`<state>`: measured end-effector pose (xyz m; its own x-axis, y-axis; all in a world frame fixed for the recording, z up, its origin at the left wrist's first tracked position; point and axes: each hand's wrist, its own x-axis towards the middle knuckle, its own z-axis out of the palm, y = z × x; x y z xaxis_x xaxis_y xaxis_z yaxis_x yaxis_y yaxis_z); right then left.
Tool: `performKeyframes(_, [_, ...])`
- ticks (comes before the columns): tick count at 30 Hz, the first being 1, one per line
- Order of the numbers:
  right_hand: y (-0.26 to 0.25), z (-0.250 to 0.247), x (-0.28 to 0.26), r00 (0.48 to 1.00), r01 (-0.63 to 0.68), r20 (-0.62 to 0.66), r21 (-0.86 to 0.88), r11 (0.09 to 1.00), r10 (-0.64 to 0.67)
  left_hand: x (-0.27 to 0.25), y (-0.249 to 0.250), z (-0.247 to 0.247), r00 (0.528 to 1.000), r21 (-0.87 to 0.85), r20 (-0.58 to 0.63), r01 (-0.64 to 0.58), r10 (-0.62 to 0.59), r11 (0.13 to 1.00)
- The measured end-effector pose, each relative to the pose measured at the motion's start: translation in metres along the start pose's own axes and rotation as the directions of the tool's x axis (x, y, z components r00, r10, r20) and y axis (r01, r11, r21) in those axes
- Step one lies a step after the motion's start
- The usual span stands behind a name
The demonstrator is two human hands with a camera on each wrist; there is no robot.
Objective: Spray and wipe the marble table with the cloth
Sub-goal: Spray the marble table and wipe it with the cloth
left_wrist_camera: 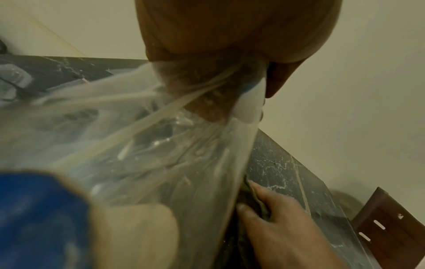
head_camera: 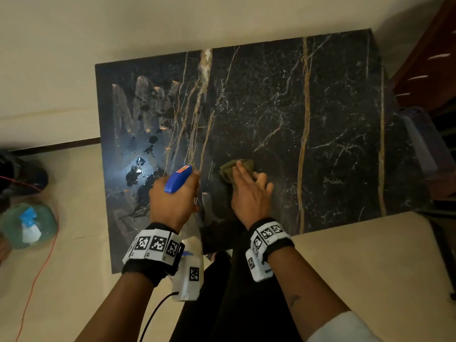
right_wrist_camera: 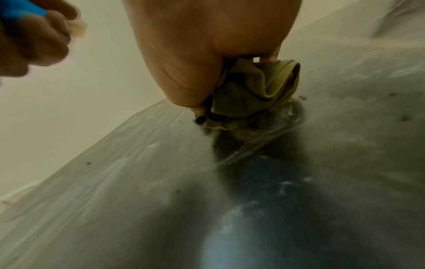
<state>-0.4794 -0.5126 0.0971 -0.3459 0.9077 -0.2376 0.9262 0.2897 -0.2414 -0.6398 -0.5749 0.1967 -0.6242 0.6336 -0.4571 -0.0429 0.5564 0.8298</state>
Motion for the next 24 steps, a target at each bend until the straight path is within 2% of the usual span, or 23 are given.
performKeyframes(3, [0.029, -0.006, -0.003, 0.968, -0.231, -0.092, 0.035, 0.972, 0.233, -0.006, -0.003, -0.007, 0.999, -0.013, 0.032, 0.011, -0.010, 1.000])
performKeyframes(6, [0.029, -0.009, -0.006, 0.940, -0.330, -0.075, 0.055, 0.942, 0.333, -0.009, -0.007, -0.013, 0.999, -0.020, 0.045, 0.021, -0.020, 1.000])
performKeyframes(8, [0.010, -0.010, -0.013, 0.953, -0.299, -0.032, 0.053, 0.953, 0.301, -0.009, -0.010, -0.013, 0.999, -0.014, 0.047, 0.018, -0.018, 1.000])
performKeyframes(12, [-0.020, 0.001, -0.046, 0.996, -0.072, 0.064, 0.060, 0.996, 0.068, -0.012, -0.011, -0.005, 0.998, -0.027, 0.049, 0.041, -0.040, 0.999])
performKeyframes(16, [0.005, 0.005, -0.048, 0.993, 0.103, 0.050, 0.026, 0.994, -0.104, -0.015, -0.008, 0.002, 0.996, -0.042, 0.064, 0.071, -0.068, 0.997])
performKeyframes(18, [0.029, -0.002, -0.040, 0.999, 0.032, 0.032, -0.008, 0.999, -0.032, -0.015, -0.007, 0.002, 0.995, -0.046, 0.068, 0.070, -0.067, 0.996])
performKeyframes(21, [0.052, -0.006, -0.039, 0.980, -0.196, -0.031, -0.003, 0.981, 0.196, -0.016, -0.006, 0.000, 0.996, -0.046, 0.075, 0.055, -0.052, 0.997])
performKeyframes(24, [0.038, -0.004, -0.043, 0.964, -0.249, -0.090, 0.005, 0.968, 0.249, -0.016, -0.010, -0.002, 0.995, -0.014, 0.089, 0.053, -0.052, 0.998])
